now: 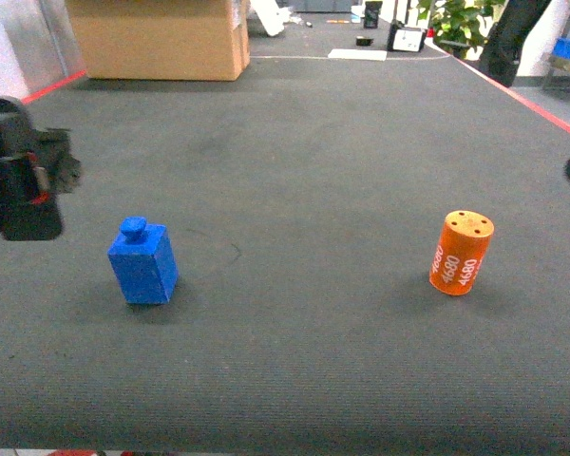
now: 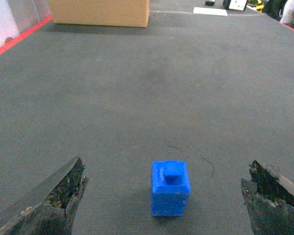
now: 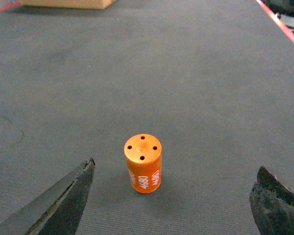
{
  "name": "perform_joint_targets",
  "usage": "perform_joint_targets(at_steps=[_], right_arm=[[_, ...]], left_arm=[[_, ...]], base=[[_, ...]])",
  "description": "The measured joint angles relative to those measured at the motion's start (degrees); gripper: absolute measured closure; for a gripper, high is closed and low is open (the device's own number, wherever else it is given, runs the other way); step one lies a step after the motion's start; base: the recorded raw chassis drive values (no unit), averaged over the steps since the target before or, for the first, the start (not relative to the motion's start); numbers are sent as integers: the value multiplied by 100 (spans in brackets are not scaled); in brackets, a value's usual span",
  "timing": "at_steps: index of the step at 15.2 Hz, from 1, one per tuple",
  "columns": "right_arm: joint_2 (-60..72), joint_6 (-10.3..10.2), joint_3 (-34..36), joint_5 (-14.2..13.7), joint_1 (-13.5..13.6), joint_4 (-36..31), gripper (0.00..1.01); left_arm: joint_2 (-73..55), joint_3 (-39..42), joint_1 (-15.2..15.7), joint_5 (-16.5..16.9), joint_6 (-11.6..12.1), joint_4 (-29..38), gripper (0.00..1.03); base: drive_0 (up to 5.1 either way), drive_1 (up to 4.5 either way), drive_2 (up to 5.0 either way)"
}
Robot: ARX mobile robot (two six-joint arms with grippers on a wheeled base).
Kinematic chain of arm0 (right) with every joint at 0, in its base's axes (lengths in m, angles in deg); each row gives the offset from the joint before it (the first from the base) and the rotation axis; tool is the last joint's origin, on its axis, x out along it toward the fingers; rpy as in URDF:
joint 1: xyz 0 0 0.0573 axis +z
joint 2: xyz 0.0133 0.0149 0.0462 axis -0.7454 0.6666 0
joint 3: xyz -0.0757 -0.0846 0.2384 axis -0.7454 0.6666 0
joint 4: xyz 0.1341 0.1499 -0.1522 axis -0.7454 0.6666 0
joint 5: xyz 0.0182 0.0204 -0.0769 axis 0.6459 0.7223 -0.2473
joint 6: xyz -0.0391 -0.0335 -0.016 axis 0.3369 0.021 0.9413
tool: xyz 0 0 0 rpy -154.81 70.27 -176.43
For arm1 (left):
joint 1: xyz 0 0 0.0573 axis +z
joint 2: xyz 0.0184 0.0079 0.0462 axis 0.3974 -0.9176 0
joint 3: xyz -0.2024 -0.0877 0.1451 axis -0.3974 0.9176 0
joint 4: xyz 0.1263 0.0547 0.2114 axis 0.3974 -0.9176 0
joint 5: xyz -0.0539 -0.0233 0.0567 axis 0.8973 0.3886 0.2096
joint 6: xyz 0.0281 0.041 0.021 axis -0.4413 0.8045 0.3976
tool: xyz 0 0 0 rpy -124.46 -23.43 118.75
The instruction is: Sort blue parts and orange caps into right shelf containers
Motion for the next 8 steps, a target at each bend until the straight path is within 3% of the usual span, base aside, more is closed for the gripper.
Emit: perform_joint_targets(at_steps=[4, 8], right_arm=[[1777, 164, -807, -98, 94, -267, 3], [2629, 155, -1298, -192, 289, -442, 3]], left_arm=[[-1622, -581, -22, 52, -2, 514, 5], [-2487, -931, 33, 179, -7, 739, 5]], base=[[0, 0, 0], [0, 0, 0]])
